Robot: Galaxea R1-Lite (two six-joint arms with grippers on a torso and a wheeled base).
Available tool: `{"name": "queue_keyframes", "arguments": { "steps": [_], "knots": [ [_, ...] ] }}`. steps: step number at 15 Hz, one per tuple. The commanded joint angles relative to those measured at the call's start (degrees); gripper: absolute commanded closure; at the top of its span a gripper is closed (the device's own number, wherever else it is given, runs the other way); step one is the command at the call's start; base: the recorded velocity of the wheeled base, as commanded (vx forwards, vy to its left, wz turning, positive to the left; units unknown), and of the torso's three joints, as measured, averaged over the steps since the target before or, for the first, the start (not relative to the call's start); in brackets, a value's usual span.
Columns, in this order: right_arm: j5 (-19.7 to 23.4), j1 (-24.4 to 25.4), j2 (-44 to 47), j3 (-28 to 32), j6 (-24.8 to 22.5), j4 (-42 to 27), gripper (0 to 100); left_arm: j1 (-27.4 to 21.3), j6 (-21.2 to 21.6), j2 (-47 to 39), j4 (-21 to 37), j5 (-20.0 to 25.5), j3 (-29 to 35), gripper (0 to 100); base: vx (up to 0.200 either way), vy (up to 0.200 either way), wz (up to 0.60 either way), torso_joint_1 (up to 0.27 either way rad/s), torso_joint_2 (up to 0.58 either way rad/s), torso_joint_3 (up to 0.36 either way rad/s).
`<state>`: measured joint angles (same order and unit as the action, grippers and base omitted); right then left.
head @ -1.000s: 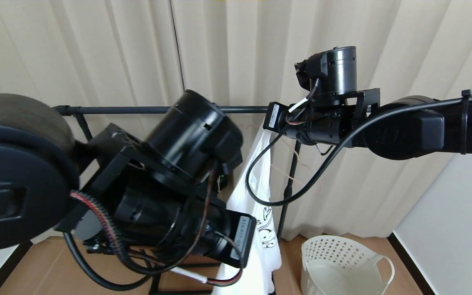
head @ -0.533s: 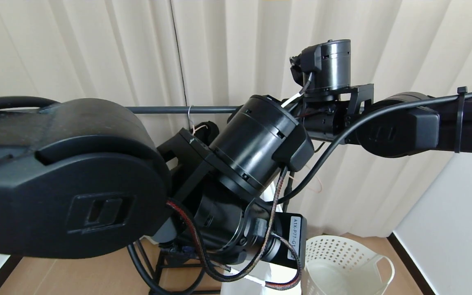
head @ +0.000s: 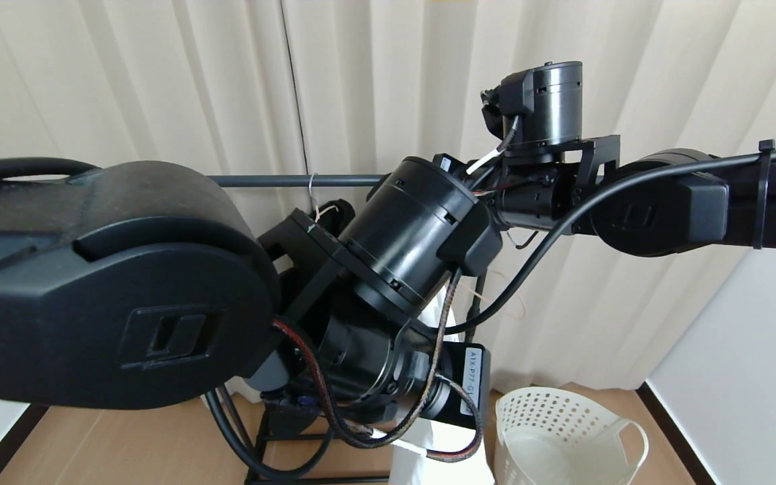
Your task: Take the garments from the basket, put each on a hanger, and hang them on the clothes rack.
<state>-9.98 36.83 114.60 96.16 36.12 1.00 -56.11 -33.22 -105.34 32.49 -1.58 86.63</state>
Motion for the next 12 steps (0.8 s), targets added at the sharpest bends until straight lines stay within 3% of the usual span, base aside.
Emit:
{"name": "queue_keyframes", "arguments": {
  "steps": [1, 3, 6, 12],
  "knots": [
    [-0.12, -1.23, -0.52, -0.18, -0.17, -0.38, 100, 3.20, 1.93, 1.01, 0.03, -3.42, -2.78, 100, 0.000, 0.000, 0.00, 0.000, 0.00, 0.000],
    [-0.21, -2.64, -1.49, -0.53, -1.23, -0.65, 100, 6.81, 3.78, 2.24, -0.14, -4.83, -5.33, 100, 0.000, 0.000, 0.00, 0.000, 0.00, 0.000],
    [-0.39, -3.78, -5.62, -6.16, -7.82, -0.30, 100, 13.49, 6.06, 3.03, -0.32, -4.92, -5.50, 100, 0.000, 0.000, 0.00, 0.000, 0.00, 0.000],
    [-2.41, -1.50, -13.79, -17.41, -19.16, -0.74, 100, 18.67, 9.40, -0.22, -2.25, -9.58, 2.23, 100, 0.000, 0.000, 0.00, 0.000, 0.00, 0.000]
  ]
}}
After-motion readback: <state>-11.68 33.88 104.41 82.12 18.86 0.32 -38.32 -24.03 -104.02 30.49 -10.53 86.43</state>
